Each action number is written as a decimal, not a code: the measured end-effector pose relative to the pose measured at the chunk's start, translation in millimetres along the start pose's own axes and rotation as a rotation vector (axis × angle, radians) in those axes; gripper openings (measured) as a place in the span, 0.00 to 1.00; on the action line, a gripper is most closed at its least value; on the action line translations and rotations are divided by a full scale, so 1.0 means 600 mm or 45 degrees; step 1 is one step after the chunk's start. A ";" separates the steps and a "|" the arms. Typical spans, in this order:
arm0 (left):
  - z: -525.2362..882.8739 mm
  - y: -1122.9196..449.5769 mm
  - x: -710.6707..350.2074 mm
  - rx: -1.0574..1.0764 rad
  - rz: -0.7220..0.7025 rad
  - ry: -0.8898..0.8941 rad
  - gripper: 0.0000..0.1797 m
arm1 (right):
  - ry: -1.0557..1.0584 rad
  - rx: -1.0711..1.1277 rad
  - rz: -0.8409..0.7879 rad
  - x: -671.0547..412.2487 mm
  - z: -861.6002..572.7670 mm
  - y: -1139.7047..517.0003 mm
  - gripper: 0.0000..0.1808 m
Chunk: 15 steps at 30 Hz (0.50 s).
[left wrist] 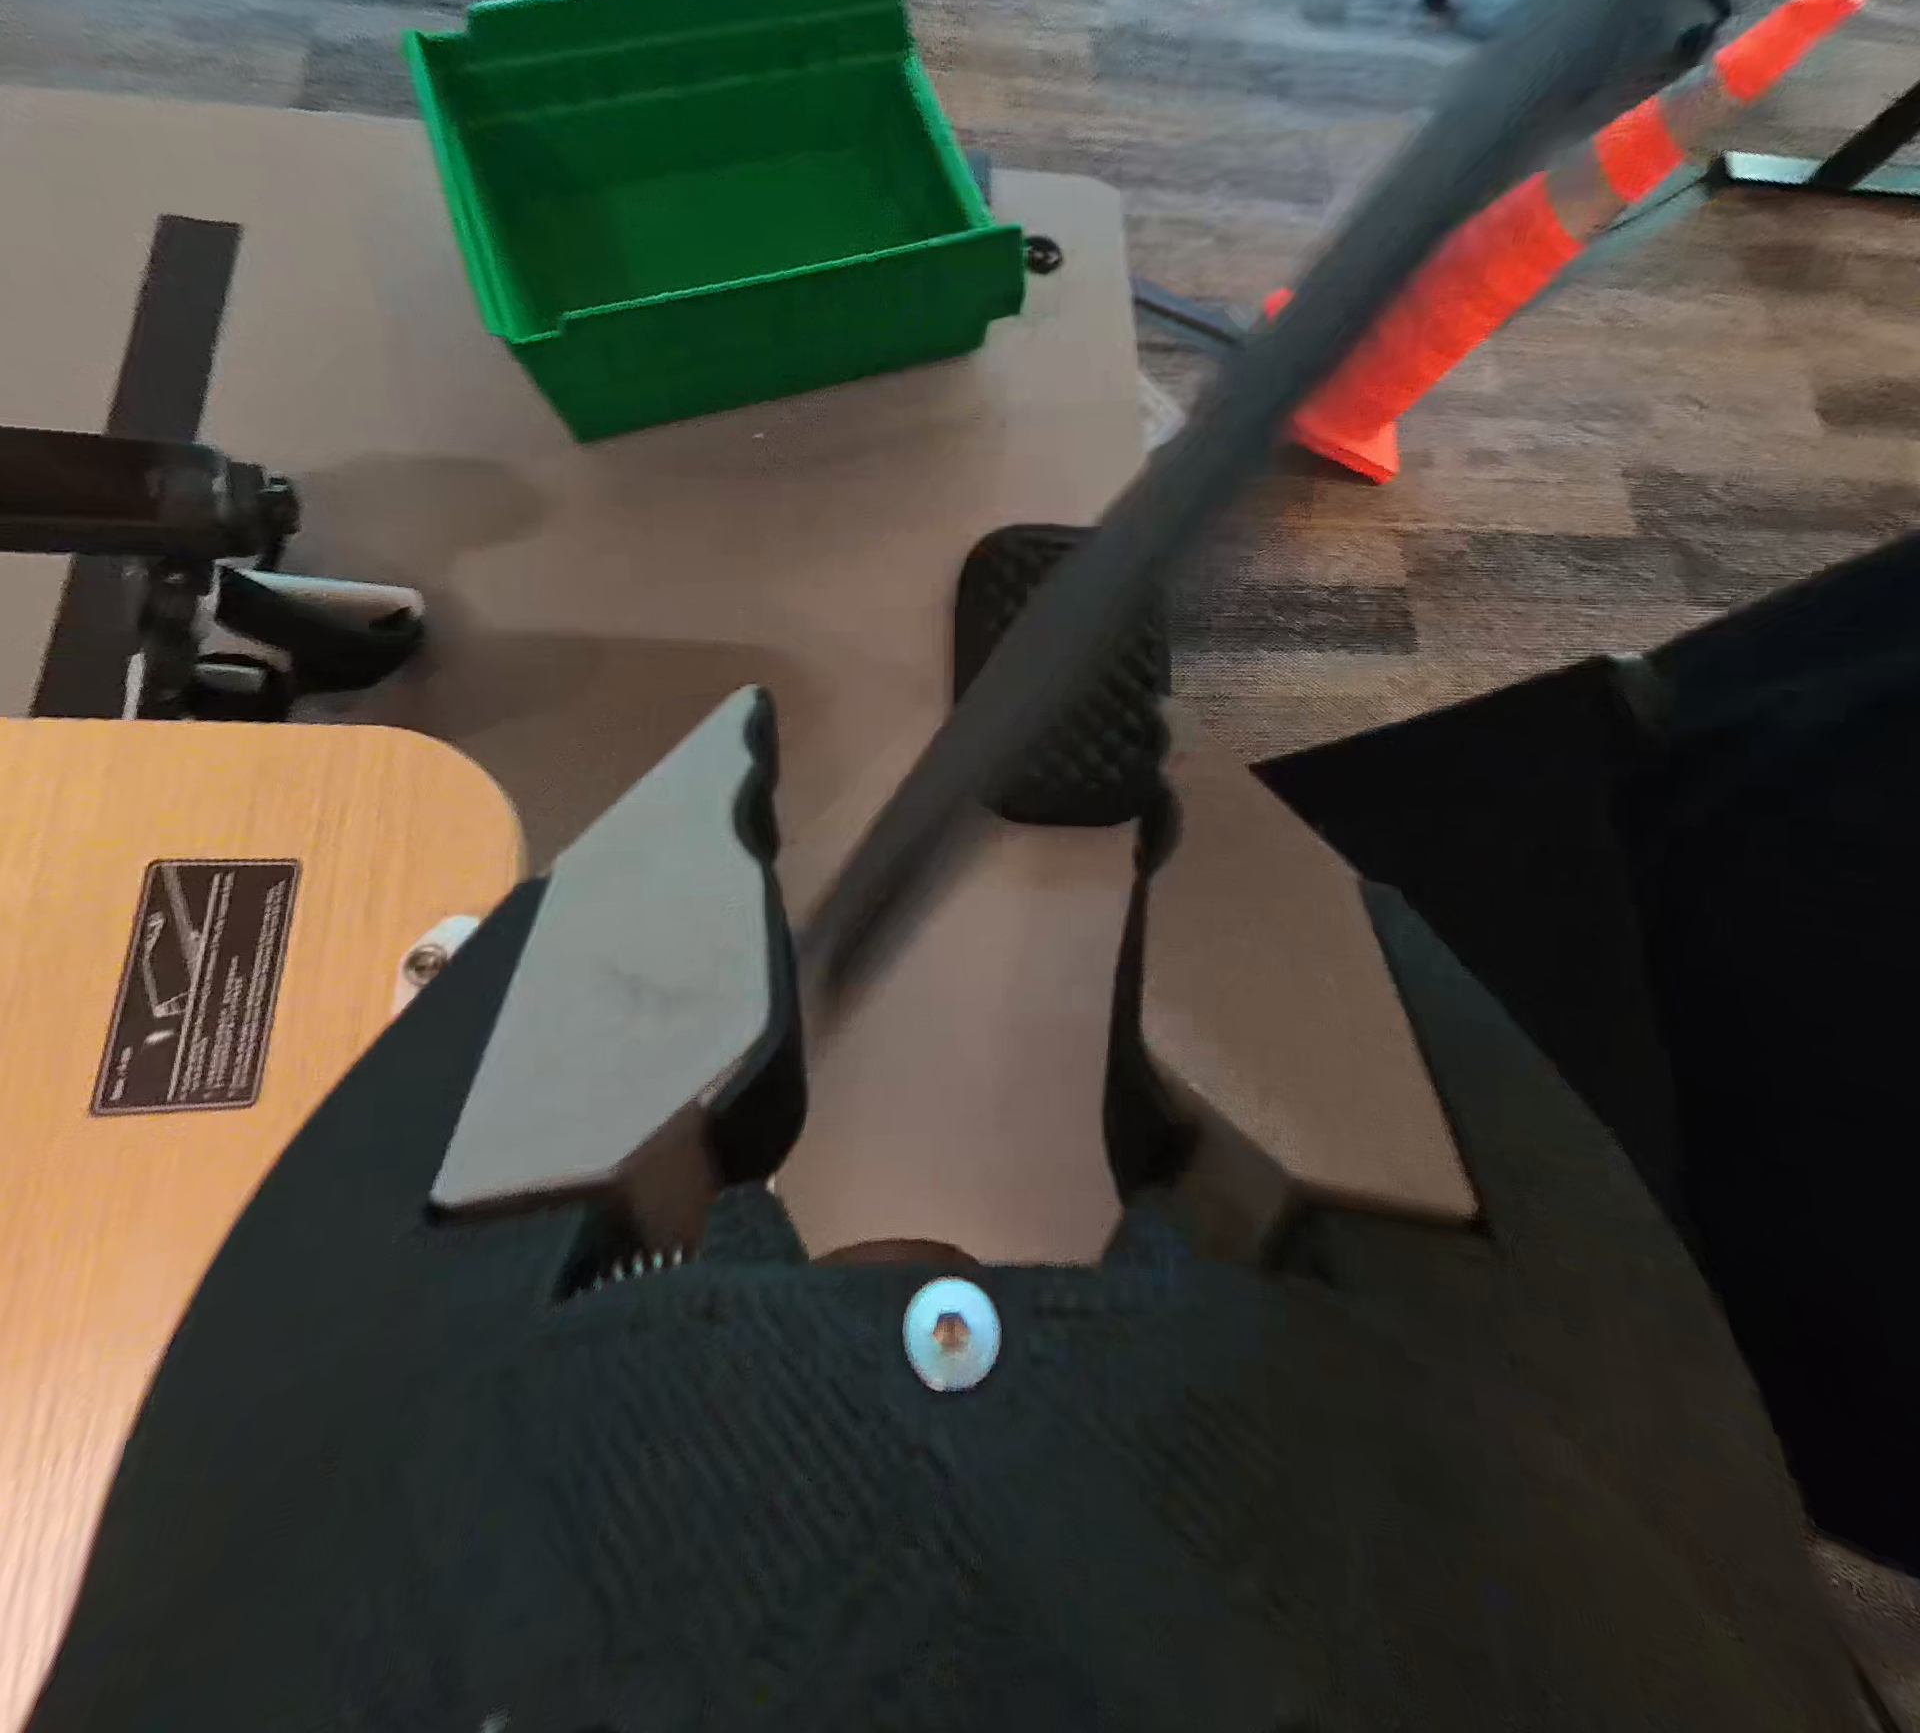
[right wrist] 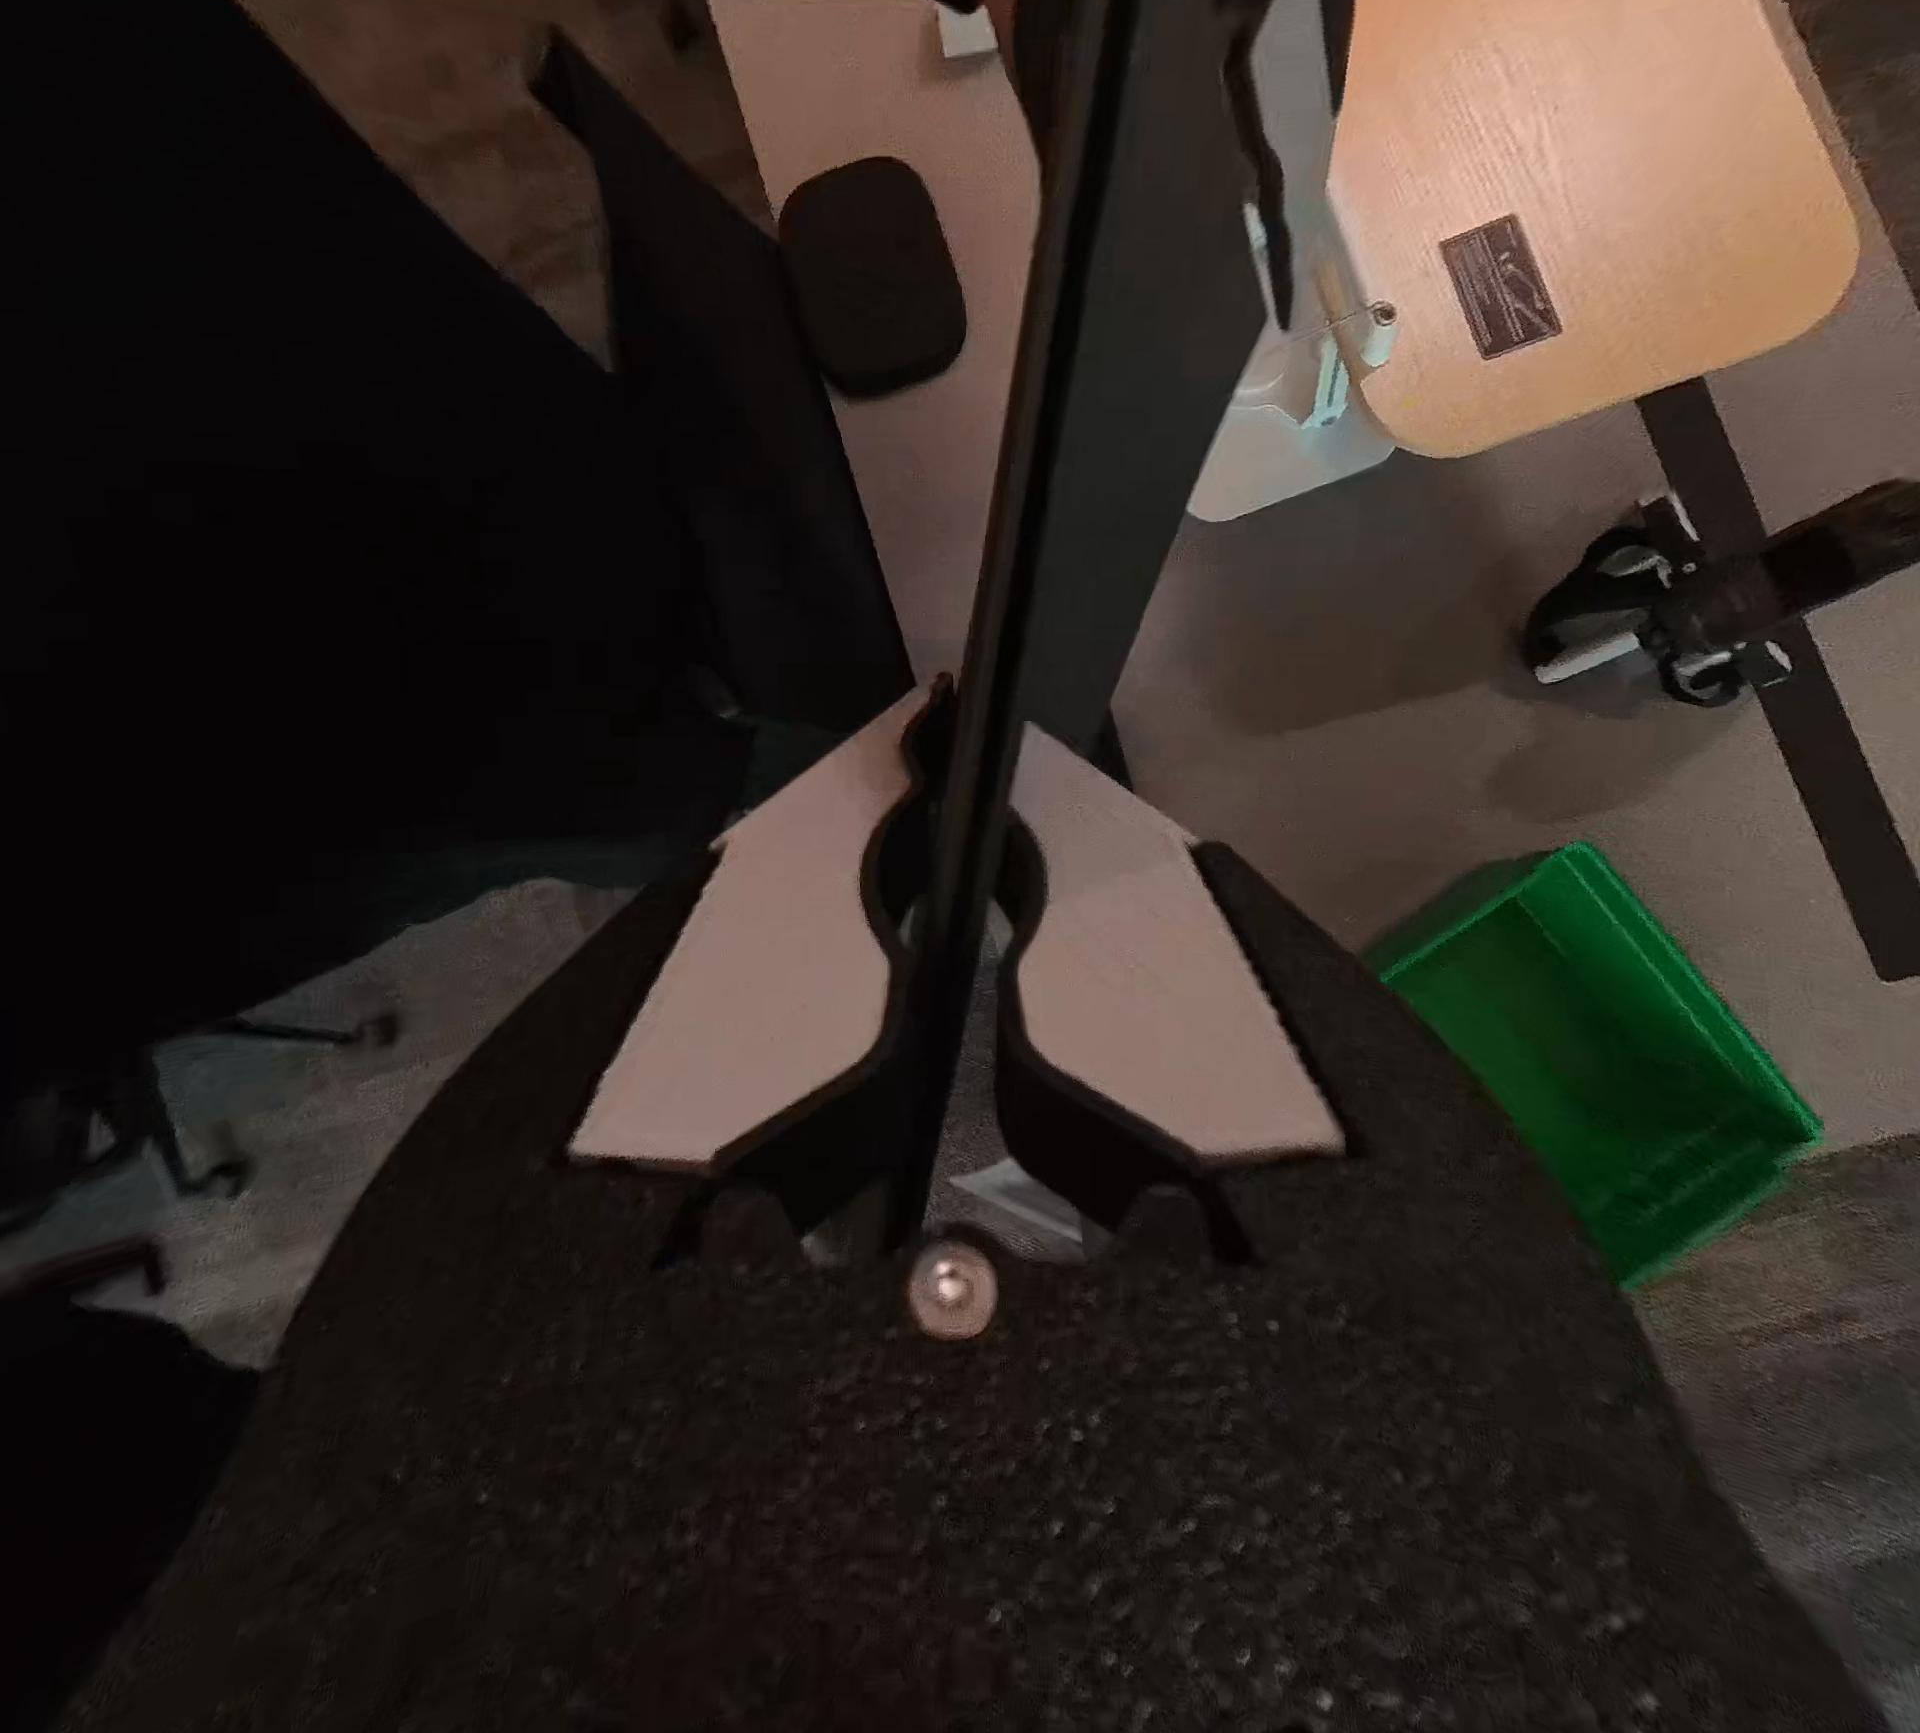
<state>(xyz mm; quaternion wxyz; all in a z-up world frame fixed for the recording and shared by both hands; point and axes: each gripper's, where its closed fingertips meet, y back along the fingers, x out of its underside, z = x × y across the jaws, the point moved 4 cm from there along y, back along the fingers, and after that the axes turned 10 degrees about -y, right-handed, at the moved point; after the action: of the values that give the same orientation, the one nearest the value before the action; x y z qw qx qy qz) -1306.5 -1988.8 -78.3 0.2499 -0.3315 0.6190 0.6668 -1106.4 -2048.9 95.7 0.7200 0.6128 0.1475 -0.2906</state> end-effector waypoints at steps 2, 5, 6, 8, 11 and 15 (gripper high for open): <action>0.004 0.004 0.008 -0.020 -0.015 0.005 0.46 | 0.067 -0.002 0.049 -0.022 0.004 0.016 0.00; -0.001 0.030 0.010 0.018 -0.080 0.046 0.49 | 0.101 -0.022 0.080 -0.062 0.013 0.038 0.00; -0.020 0.036 0.005 0.091 -0.131 0.033 0.29 | 0.110 -0.001 0.089 -0.076 0.006 0.042 0.00; -0.043 0.043 0.001 0.131 -0.172 0.037 0.00 | 0.148 0.085 0.134 -0.103 -0.019 0.044 0.00; -0.018 0.071 0.007 0.011 -0.251 0.175 0.00 | 0.181 0.202 0.186 -0.159 -0.071 0.041 0.00; 0.089 0.181 0.017 -0.131 -0.609 0.498 0.00 | 0.092 0.516 -0.151 -0.304 -0.159 0.066 0.13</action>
<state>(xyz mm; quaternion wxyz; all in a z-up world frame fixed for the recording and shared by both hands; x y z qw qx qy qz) -1401.3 -1948.3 -13.5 0.2586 -0.6019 0.5252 0.5432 -1212.7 -1910.1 211.3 0.5579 0.7452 0.1476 -0.3340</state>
